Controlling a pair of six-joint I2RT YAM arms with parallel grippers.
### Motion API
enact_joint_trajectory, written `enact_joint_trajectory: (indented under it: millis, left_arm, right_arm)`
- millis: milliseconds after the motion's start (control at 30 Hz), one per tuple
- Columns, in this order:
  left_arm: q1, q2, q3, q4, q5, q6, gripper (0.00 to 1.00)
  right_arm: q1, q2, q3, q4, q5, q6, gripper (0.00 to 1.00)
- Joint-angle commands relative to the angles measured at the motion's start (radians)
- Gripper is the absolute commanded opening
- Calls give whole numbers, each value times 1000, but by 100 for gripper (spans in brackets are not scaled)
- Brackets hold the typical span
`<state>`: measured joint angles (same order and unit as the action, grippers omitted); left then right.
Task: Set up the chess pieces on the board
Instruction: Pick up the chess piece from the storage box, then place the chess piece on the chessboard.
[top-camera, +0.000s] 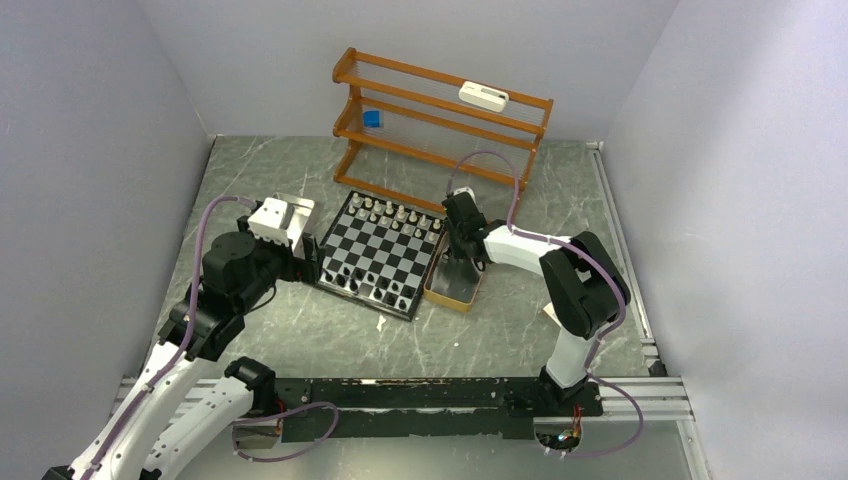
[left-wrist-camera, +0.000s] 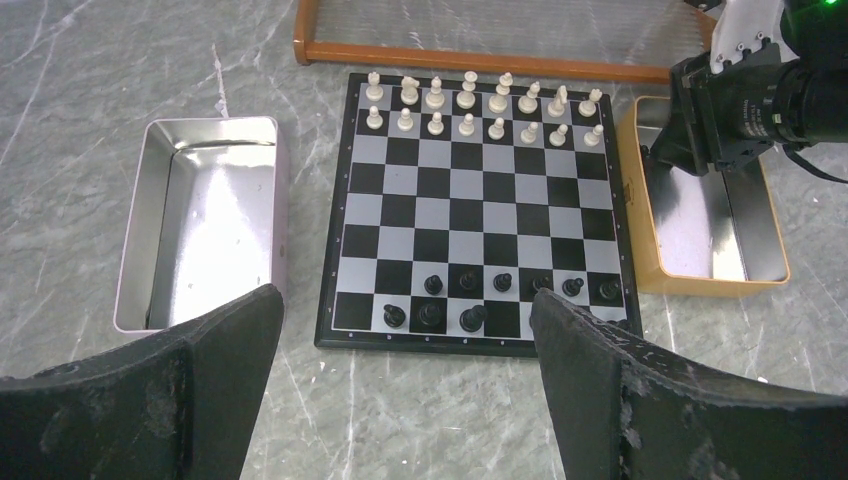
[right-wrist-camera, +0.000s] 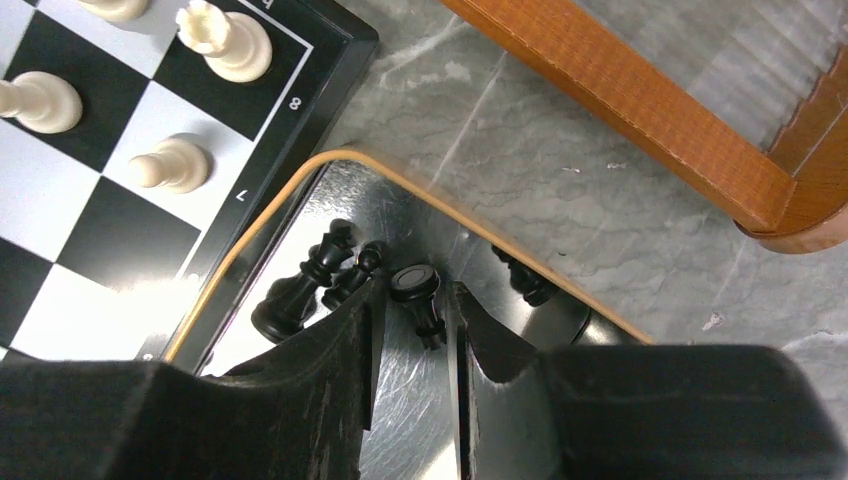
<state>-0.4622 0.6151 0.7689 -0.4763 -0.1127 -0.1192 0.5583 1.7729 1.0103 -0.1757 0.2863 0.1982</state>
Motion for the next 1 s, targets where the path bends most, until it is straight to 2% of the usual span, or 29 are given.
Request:
enact_joint_trajectory:
  millis: [0,400,700,867,967]
  left_arm:
    - [-4,-1,-6,18,-14,1,98]
    - [-3,-6,-6,16,-15,1,98]
    - [-3,-11,-6,16,-25,-10,98]
    - [-3,-17,0,21,-32,-49,98]
    - [-3,-17,22,16,-8,-91,92]
  right_arm:
    - [-9,30,28,0,42,6,33]
    - [-9,41,24,11,38,-41,33]
    - [-9,16,37,-22,13,-34,19]
    - [-9,-62,32,-84,-34,34,18]
    - [-10,-124,37,-140,-88,80,18]
